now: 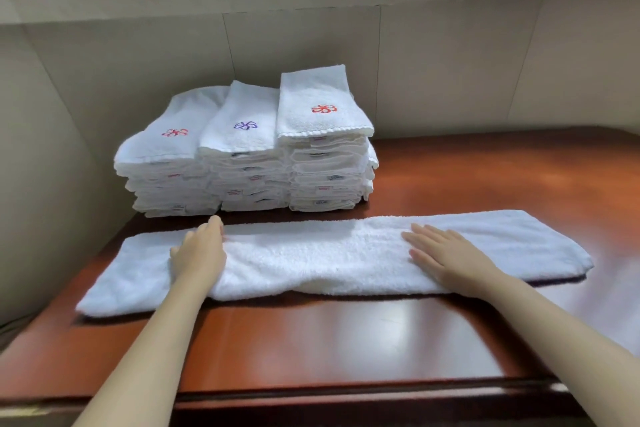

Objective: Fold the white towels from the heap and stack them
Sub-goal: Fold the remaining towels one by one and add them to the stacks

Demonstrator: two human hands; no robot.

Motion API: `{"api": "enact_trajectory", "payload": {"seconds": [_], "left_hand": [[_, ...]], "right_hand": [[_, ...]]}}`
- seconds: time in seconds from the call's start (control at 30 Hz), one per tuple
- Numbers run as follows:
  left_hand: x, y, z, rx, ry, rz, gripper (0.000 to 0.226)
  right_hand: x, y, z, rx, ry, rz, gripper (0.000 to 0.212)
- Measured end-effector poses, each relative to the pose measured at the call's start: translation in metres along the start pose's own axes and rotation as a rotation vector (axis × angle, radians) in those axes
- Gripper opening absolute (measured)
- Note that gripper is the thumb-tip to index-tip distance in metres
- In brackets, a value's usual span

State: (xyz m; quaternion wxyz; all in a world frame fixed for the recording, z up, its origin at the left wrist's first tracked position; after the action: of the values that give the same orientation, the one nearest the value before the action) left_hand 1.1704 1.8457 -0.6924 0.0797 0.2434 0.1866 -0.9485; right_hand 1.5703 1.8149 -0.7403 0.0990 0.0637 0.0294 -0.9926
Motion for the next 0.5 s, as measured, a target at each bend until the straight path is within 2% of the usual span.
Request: {"api": "enact_trajectory", "payload": {"seconds": [0.07, 0.13, 0.2, 0.33, 0.43, 0.5], "left_hand": [[0.004, -0.010, 0.000, 0.010, 0.043, -0.035, 0.023], [0.016, -0.019, -0.004, 0.100, 0.097, -0.042, 0.017], [0.031, -0.024, -0.007, 0.209, 0.134, -0.030, 0.022], [0.053, -0.025, -0.001, 0.340, 0.013, 0.055, 0.026], [0.051, -0.022, 0.004, 0.339, -0.081, 0.097, 0.019], [0.043, -0.019, 0.007, 0.254, -0.094, 0.069, 0.021]], "right_hand": [[-0.003, 0.000, -0.001, 0.016, -0.008, 0.014, 0.048], [-0.006, -0.001, -0.001, 0.036, -0.001, 0.027, 0.050], [-0.008, -0.003, -0.002, 0.062, 0.008, 0.039, 0.052], [-0.009, -0.010, 0.000, 0.094, -0.004, -0.004, 0.052], [0.003, -0.021, 0.014, 0.037, 0.035, -0.070, 0.044], [0.025, -0.031, 0.031, -0.050, 0.034, -0.046, 0.042]]}}
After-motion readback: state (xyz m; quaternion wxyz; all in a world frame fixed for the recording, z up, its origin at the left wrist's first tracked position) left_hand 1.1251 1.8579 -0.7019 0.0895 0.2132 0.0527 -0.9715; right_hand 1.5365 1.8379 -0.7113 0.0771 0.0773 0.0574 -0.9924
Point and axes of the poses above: each hand's wrist, its own y-axis away from the middle knuckle, its own z-axis out of the back of the hand, x = y × z, the point moved 10 cm from there along -y, towards the middle knuckle, and after that the axes turned 15 degrees about y, right-handed, at the moved point
